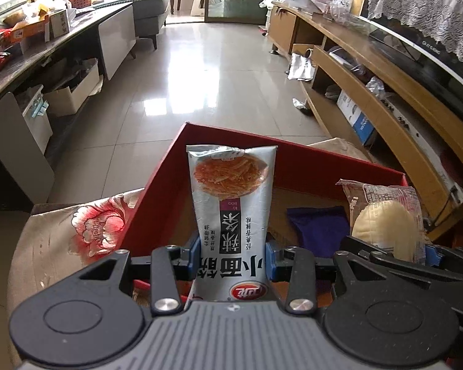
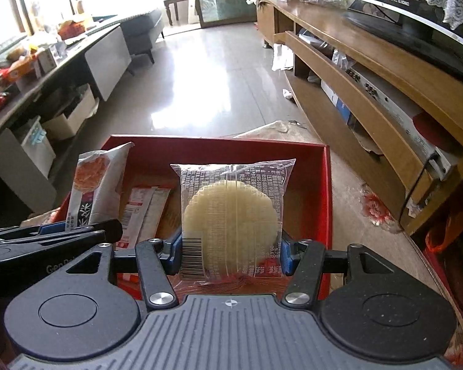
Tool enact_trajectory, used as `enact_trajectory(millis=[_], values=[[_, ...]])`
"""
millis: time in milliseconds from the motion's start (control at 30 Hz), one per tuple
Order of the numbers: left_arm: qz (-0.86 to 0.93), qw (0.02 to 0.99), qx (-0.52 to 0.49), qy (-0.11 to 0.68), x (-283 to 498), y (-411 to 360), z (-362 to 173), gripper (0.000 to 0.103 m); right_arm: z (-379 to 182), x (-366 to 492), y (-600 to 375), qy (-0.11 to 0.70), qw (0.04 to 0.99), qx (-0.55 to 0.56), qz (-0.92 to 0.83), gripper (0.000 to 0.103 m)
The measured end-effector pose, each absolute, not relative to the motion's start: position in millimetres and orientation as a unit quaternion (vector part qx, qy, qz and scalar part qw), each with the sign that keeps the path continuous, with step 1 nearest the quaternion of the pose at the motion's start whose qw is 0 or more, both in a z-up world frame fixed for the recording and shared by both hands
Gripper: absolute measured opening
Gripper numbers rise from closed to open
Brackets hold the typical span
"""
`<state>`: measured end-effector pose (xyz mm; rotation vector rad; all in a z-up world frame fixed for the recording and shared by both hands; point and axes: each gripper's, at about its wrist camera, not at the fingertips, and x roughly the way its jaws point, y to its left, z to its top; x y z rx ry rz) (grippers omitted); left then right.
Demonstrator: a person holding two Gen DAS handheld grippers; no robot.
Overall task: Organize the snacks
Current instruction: 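Lower both snacks into the red box and open both grippers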
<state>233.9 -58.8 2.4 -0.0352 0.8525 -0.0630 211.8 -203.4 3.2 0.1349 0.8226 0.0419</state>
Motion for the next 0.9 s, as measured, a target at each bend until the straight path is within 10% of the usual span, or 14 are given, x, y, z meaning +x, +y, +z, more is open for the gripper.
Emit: enact_trajectory(millis=[900], values=[[0.0, 0.905, -0.003, 0.426, 251.4, -62.8, -24.6, 0.047, -21.8, 235.6, -198.7, 0.424, 0.905, 0.041, 0.01, 0.071]])
